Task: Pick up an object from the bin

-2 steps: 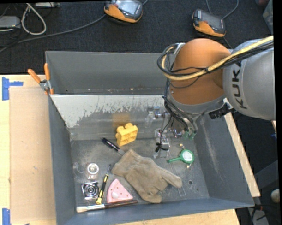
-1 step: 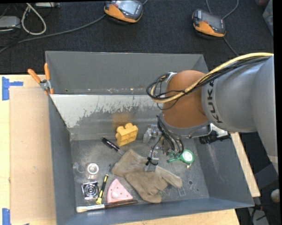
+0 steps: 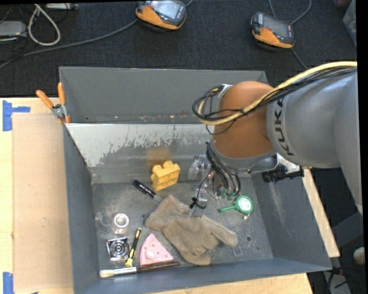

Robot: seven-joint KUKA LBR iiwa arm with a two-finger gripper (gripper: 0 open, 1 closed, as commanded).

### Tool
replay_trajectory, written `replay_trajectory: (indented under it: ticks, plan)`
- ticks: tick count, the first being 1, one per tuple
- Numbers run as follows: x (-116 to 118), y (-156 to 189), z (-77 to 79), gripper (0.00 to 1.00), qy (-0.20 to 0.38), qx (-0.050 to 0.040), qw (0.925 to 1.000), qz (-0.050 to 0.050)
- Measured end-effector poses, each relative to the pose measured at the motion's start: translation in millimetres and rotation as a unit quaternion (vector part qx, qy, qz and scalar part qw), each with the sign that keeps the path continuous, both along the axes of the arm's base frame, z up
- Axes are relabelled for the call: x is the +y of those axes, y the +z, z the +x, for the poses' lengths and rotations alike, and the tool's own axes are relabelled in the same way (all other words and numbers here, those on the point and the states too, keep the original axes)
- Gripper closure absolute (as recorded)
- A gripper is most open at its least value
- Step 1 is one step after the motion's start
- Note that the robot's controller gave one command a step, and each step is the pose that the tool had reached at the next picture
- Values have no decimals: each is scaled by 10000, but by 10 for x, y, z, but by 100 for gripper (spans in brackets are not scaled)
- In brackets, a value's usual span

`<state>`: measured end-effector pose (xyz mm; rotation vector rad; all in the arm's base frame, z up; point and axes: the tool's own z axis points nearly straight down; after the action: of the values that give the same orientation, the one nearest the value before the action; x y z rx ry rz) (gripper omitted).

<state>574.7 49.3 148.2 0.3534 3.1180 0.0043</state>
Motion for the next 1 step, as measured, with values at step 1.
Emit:
replay_trajectory:
  ticks: [1]
  plan:
    - [52, -312, -281, 0, -419, 85, 9991, -6]
